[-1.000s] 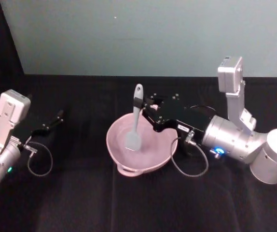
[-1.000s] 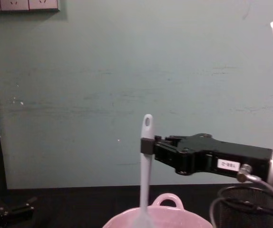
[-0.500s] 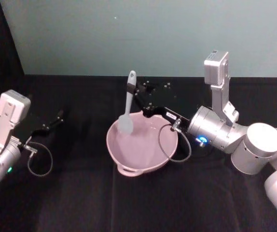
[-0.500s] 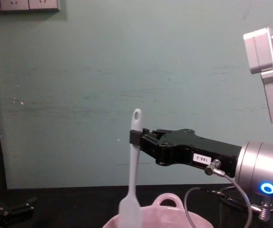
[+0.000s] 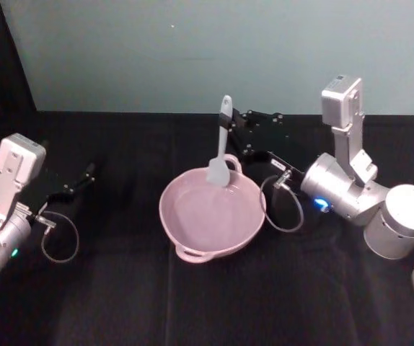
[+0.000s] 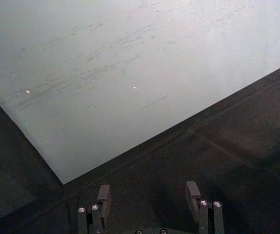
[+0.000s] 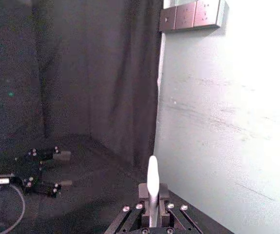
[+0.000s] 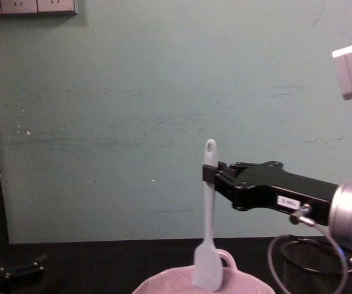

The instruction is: Use the one hand to pick up the spoon and stir the clear water in the bowl.

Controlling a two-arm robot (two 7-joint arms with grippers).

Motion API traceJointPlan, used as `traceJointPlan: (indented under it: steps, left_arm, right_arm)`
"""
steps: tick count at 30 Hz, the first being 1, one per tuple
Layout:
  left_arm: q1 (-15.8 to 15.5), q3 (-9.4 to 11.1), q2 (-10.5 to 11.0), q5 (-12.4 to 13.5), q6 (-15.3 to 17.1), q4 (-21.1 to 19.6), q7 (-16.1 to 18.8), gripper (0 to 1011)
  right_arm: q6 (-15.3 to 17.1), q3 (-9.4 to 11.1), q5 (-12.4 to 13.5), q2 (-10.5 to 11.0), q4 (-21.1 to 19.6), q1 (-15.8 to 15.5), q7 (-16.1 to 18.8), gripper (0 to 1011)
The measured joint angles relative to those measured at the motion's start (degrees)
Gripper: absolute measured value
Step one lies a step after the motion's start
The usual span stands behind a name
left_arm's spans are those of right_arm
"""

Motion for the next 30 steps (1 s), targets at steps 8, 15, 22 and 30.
traceJointPlan:
  steps: [8,15,22,30]
  left_arm:
    - [0.0,0.0,0.0,0.0,0.0,0.0,0.0,1011]
    - [0.0,0.0,0.0,0.0,0.0,0.0,0.0,1011]
    - [0.0,0.0,0.0,0.0,0.0,0.0,0.0,1011]
    - [0.0,0.0,0.0,0.0,0.0,0.0,0.0,1011]
  right_arm:
    - [4.0,1.4,0.4,3.9,-6.9,-3.6,1.6,117]
    - [5.6,1.7,2.9,6.0,-12.0,-6.8,3.6,117]
    - [6.2,0.2,5.6,5.8,-13.2,-8.0,5.7,117]
    - [4.6,-2.2,6.0,2.3,-8.2,-5.5,6.2,117]
